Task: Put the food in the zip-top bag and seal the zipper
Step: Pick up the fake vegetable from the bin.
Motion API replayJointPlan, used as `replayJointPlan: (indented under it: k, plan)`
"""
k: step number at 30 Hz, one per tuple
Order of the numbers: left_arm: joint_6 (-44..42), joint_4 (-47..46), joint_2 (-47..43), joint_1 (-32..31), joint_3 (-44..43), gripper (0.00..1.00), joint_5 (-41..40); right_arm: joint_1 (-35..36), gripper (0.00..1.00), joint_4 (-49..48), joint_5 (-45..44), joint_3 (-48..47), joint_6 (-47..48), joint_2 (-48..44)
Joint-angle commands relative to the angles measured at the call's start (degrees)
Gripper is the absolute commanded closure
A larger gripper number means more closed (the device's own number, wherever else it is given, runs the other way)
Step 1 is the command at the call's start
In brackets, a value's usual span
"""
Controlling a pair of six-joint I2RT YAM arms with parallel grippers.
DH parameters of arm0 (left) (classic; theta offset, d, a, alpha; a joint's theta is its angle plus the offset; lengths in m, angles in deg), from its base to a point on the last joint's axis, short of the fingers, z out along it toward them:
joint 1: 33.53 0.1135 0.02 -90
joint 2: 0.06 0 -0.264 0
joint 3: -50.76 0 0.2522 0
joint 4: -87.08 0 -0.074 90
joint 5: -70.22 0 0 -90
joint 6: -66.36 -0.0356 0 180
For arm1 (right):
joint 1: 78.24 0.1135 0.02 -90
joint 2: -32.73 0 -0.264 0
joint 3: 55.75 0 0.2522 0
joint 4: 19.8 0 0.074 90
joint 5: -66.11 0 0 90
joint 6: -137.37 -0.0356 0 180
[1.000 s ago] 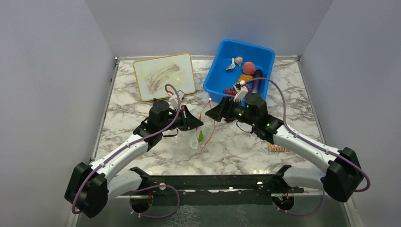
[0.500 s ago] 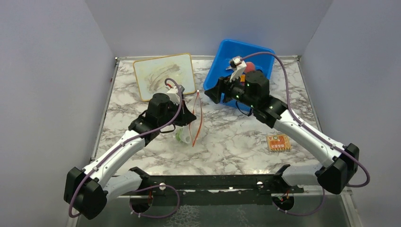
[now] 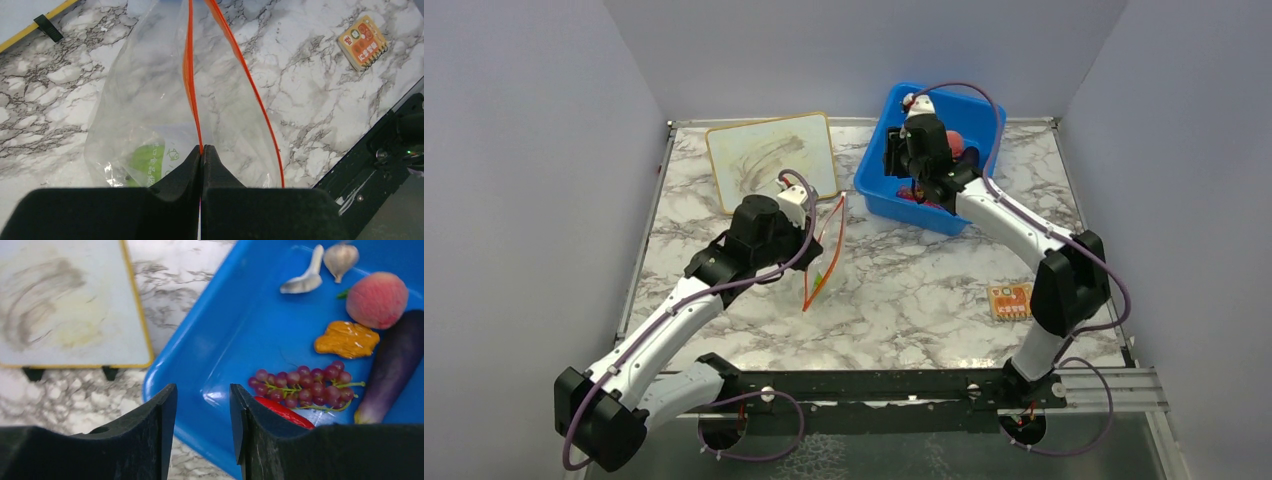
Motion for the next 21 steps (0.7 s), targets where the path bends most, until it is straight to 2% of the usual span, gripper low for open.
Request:
replayJointPlan:
  k: [1, 8, 15, 21]
  plan:
    - [-1.67, 0.37, -0.94, -0.22, 1.42, 1.00, 0.31, -3.93, 0.58, -2.62, -5.36, -2.77, -10.27, 5.17]
    - [-1.36, 0.00, -1.84, -0.24, 1.88, 1.00, 1.33, -9.14, 0.63, -6.78, -4.48, -7.65, -19.65, 15.08]
    - [-1.46, 0.10, -3.16, -0.20, 2.15, 1.00, -0.12, -14.42, 0.65, -9.57, -0.55, -10.98, -33.76, 24.19]
    - [-1.44, 0.09, -3.23, -0.20, 2.06, 1.00, 0.07, -16.96, 0.64, -10.06, 1.46, -17.14, -38.68, 31.06]
